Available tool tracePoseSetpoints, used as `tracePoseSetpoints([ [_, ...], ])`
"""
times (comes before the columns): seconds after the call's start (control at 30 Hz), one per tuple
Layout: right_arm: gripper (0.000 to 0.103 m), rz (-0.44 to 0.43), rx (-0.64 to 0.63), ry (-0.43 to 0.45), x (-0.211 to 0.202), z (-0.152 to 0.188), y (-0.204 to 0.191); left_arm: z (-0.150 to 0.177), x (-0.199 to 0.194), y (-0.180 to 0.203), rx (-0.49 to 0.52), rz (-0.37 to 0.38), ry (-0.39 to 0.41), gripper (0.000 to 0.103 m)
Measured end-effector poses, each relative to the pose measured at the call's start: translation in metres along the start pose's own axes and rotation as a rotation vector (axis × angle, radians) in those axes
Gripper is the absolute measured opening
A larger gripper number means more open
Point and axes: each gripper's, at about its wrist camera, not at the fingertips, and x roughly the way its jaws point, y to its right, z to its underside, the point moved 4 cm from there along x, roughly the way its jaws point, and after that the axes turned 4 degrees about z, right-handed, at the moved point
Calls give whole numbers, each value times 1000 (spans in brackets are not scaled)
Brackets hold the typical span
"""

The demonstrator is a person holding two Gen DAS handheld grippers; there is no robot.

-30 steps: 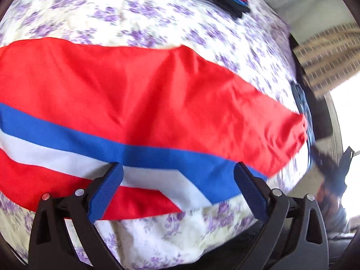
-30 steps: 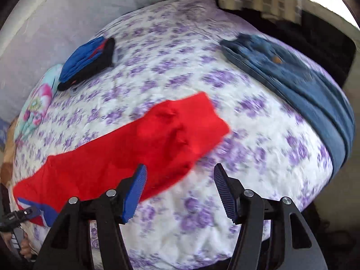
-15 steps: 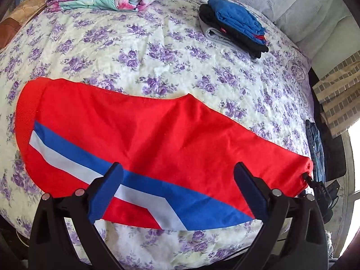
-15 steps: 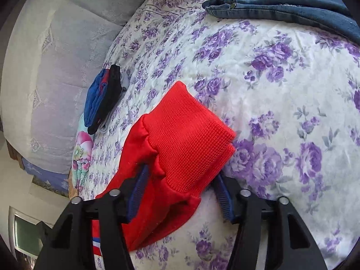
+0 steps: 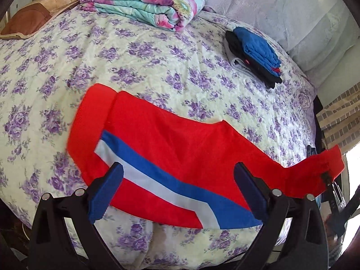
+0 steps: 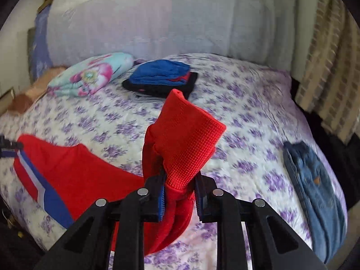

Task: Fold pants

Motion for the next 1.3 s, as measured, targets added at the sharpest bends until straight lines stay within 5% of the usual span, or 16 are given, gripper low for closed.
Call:
tracePoseSetpoints([
  [0.17,19,-25,-283,16,11,0,-105,-3,-22,-38,-42,0,23,96],
  [0.37,27,-41,-638,-106,38,64,-190,1,-33,-81,-85,-16,12,96],
  [0.43,37,-98,-603,-113,24,58,-187,3,-33,-87,-93,-16,6,96],
  [0.6,41,-288,-252,-50,-23,10,-137,6,-22,-93,-130,-24,-6,96],
  [0.7,44,-259,-90,-77,-9,-4,-106,8,-16,-87,-154,-20,-7,96],
  [0.93,40,-298,-290,-301,56,44,-150,19,-3,-73,-155,-52,-38,96],
  [1.3,40,-325,-287,-275,58,47,-146,7,30,-98,-289,34,-30,96],
])
